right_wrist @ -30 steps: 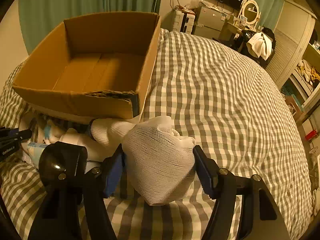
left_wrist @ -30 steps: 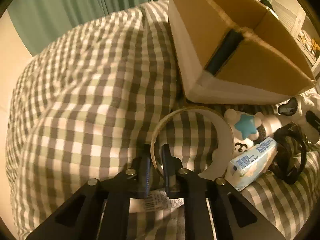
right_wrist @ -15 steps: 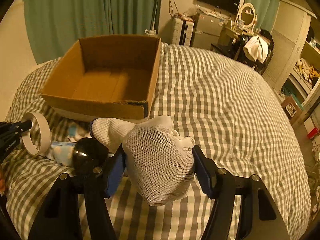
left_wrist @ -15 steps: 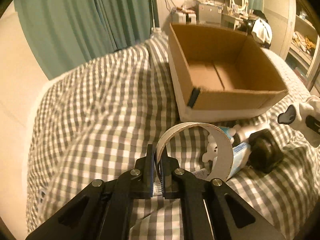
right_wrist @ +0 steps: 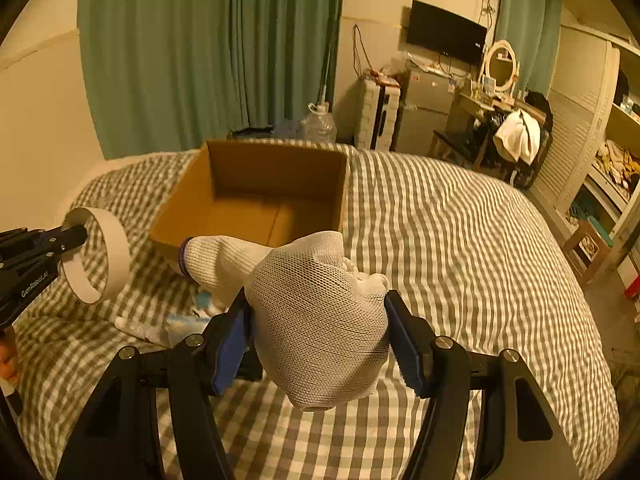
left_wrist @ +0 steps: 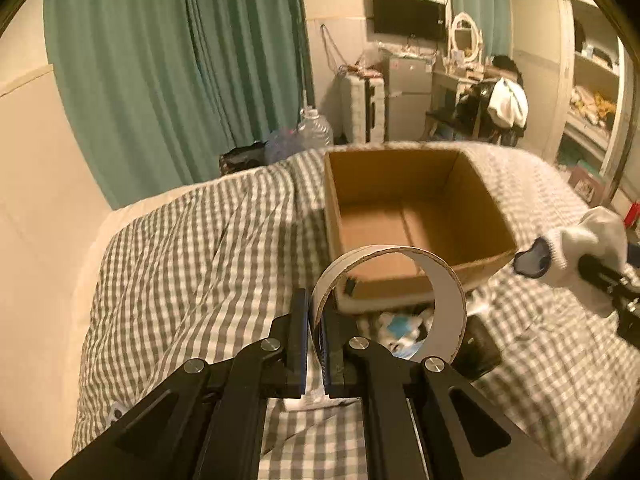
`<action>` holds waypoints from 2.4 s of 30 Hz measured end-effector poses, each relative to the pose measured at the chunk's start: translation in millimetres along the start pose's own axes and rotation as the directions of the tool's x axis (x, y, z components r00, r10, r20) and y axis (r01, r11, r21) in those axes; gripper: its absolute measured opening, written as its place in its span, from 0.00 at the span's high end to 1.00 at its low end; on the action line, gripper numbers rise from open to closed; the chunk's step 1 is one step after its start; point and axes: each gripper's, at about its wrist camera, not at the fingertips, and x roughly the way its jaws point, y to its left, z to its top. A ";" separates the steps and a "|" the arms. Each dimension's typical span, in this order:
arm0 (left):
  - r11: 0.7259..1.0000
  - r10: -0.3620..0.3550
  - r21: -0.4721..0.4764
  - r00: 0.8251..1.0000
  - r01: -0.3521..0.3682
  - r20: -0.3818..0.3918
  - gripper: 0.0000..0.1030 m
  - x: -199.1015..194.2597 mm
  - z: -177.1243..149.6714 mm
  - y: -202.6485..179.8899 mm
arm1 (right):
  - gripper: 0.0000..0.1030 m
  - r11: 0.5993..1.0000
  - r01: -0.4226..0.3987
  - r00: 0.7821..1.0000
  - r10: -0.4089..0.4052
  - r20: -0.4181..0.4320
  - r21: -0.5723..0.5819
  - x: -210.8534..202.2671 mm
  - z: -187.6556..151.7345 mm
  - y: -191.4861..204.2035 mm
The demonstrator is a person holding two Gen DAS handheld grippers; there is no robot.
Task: Organize objects
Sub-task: 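Carry the tape roll and sock into the box and open both tools, then lift both tools out of the box toward the remaining items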
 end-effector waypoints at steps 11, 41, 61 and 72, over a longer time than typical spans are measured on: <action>1.000 -0.025 0.020 0.998 0.024 0.058 0.95 11.2 60.9 -9.9 | 0.38 1.000 -0.028 0.998 0.028 0.059 -0.011 5.5 54.7 2.4; 0.991 -0.085 0.097 0.996 0.088 -0.037 0.95 179.4 130.7 -43.5 | 0.34 0.990 -0.126 0.988 0.120 -0.097 -0.065 181.6 78.4 17.3; 0.988 -0.133 0.067 0.989 0.137 -0.061 0.21 81.8 116.7 -27.4 | 0.13 0.997 -0.072 0.997 0.071 -0.014 -0.041 74.1 70.1 8.2; 0.994 -0.106 0.027 0.992 0.104 0.070 0.05 -16.3 108.3 -3.6 | 0.13 0.996 -0.051 0.995 0.057 0.079 -0.077 -15.2 70.5 21.2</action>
